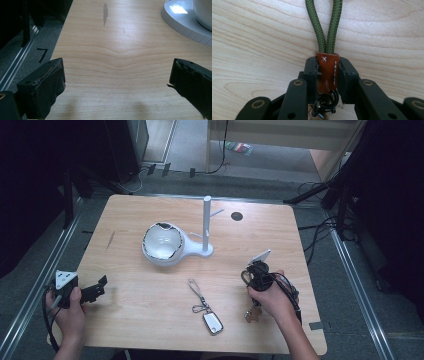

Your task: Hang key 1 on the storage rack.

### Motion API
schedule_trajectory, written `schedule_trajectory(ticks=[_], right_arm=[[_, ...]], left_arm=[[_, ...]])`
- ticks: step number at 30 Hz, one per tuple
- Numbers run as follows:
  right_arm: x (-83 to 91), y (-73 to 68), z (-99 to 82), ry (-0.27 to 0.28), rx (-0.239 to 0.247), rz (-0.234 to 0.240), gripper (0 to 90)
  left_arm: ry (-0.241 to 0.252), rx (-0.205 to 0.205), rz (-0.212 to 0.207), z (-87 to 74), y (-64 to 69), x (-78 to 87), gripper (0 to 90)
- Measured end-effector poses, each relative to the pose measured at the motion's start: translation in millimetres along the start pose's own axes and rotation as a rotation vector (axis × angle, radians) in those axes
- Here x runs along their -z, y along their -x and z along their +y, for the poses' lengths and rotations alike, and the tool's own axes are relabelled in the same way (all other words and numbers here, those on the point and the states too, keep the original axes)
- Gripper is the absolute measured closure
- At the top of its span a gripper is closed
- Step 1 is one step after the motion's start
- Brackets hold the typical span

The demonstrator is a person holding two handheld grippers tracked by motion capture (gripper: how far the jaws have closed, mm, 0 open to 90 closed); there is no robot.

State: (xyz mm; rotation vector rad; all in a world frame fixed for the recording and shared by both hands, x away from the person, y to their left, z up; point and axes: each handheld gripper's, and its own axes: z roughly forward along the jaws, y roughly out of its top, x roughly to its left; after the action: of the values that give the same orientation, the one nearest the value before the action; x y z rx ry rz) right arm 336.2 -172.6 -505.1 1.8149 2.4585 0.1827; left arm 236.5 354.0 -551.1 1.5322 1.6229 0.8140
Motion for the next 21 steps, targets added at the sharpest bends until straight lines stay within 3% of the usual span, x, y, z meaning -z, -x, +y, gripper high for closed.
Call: schedule_trajectory(ticks=[6,9,10,21], right_arm=[[3.5,3.6,-5.8,0.053,-0.011,0.024,73.9],[10.0,3.4,-7.7,0.093,-0.003,0.023,80.5],[15.4,4.0,-8.1,0.122,-0.006,0.024,80.6],[28.6,2.0,-8.9,0.207,-0.005,0.032,80.8]], left_arm=[[-0.002,-0.002,0.0,0.1,0.2,0.0,0.3],[-0.002,-0.002,0.001,0.1,0.4,-0.1,0.3],[-0.002,-0.003,0.001,0.1,0.3,0.0,0.3],[-0.003,-0.002,-0.001,0.1,0.1,0.2,0.3]])
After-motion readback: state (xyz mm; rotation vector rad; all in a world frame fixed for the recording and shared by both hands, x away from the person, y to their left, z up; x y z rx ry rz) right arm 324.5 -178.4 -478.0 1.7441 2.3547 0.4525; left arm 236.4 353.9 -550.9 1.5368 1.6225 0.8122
